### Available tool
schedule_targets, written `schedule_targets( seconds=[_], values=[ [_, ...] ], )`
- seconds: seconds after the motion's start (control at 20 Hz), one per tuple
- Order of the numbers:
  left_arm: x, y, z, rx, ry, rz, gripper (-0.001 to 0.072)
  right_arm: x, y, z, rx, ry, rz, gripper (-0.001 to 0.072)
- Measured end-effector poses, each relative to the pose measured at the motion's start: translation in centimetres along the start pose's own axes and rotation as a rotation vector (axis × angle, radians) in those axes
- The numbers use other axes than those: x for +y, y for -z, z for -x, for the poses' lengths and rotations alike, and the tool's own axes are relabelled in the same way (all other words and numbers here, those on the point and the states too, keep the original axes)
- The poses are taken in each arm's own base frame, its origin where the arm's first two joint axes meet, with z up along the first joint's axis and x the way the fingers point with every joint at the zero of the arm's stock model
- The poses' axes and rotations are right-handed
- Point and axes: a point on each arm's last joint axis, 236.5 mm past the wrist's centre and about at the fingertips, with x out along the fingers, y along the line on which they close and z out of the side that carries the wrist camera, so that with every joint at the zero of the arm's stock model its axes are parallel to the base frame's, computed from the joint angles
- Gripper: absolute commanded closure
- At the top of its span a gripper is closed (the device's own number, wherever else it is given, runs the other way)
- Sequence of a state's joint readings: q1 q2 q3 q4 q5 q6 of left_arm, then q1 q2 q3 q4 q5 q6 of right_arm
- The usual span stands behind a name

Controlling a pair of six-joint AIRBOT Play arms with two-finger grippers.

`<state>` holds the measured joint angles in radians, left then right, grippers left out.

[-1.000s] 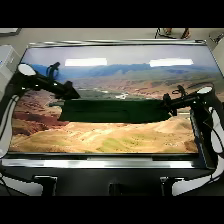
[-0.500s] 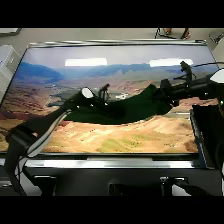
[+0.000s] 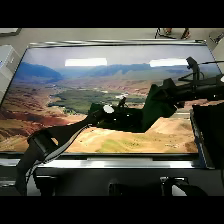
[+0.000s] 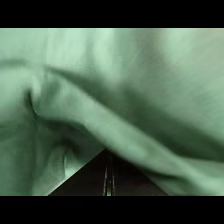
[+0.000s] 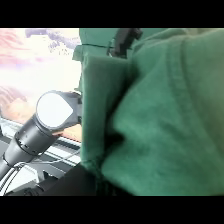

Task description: Fold the clothes and pants, and hang the long-sleeved shirts on hangers.

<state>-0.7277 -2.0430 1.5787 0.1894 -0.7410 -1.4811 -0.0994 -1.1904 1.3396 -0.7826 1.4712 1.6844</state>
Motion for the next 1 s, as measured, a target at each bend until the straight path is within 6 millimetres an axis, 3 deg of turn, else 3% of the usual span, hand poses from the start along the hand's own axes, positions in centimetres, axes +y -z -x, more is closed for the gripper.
schedule_targets(
  seconds=[0.1,0.2,0.35,0.5,0.55,0.65,0.7,0.8,0.9,0.95,1.0],
  values=[
    [0.0,-3.4,3.4,-0.053,-0.018,-0.05,0.0686,0.7,-0.6,-1.1,0.0,-0.033,-0.002,0.0658],
    [-0.1,-7.2,9.0,-0.106,-0.06,-0.131,0.0685,1.7,-0.8,-3.4,0.022,-0.067,0.007,0.0658],
    [-1.0,-13.2,21.5,-0.261,-0.139,-0.242,0.0685,3.5,-0.6,-9.0,0.086,-0.124,0.005,0.0657],
    [-3.7,-15.5,34.1,-0.446,-0.182,-0.318,0.0684,5.0,0.6,-17.1,0.156,-0.177,-0.047,0.065],
    [-4.9,-15.7,38.0,-0.516,-0.191,-0.343,0.0684,5.2,1.3,-19.7,0.181,-0.193,-0.079,0.0556],
    [-7.1,-14.8,43.6,-0.615,-0.207,-0.396,0.0684,5.8,3.2,-24.8,0.24,-0.235,-0.164,0.0233],
    [-8.1,-14.2,45.8,-0.659,-0.22,-0.424,0.0684,6.1,4.1,-26.6,0.273,-0.263,-0.201,0.0166],
    [-9.4,-13.0,48.5,-0.713,-0.25,-0.467,0.0684,6.9,5.0,-28.6,0.307,-0.335,-0.251,0.0141],
    [-9.7,-12.1,50.0,-0.733,-0.29,-0.496,0.0684,7.0,4.0,-28.0,0.31,-0.39,-0.265,0.0138],
    [-9.5,-11.7,50.4,-0.733,-0.312,-0.504,0.0684,6.7,2.7,-26.8,0.295,-0.415,-0.264,0.0123],
    [-9.2,-11.5,50.7,-0.728,-0.333,-0.508,0.0684,6.2,1.2,-25.3,0.274,-0.429,-0.26,0.0046]
  ],
)
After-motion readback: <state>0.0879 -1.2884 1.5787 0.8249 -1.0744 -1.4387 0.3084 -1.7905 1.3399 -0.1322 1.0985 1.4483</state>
